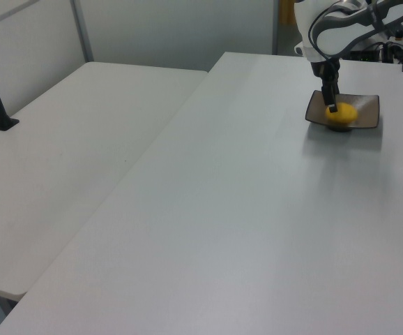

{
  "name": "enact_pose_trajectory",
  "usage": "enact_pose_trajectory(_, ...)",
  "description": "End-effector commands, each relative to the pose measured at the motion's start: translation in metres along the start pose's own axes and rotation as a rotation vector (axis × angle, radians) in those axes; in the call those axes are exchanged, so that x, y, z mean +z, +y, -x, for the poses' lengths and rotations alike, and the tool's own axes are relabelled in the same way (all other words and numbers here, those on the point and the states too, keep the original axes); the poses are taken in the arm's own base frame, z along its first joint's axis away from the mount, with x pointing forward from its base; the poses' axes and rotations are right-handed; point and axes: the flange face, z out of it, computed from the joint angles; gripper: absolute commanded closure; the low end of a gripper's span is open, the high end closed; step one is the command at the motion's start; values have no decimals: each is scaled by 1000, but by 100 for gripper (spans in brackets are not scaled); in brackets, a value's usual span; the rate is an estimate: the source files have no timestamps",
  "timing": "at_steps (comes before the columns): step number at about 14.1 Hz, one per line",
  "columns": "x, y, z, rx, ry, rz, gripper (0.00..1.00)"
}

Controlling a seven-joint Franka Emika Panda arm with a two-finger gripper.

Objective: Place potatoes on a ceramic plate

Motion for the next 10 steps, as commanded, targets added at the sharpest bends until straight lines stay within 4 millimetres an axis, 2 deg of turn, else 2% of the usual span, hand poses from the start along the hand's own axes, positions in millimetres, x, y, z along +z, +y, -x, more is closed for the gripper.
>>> enact_pose_trajectory(1,-22,6,4,-8,43,21,0)
enact_pose_trajectory(3,-41,10,9,10,78,15,0)
enact_pose_trajectory(4,-56,21,15,52,113,-6,0)
enact_pose_trajectory(6,-82,31,31,184,222,-182,0)
enact_pose_trajectory(7,-94,31,36,196,255,-208,0)
enact_pose_trajectory(8,-115,23,39,193,287,-221,0)
enact_pose_trajectory(9,-133,1,41,200,289,-234,0)
enact_pose_trajectory(10,-144,-9,44,211,292,-241,0)
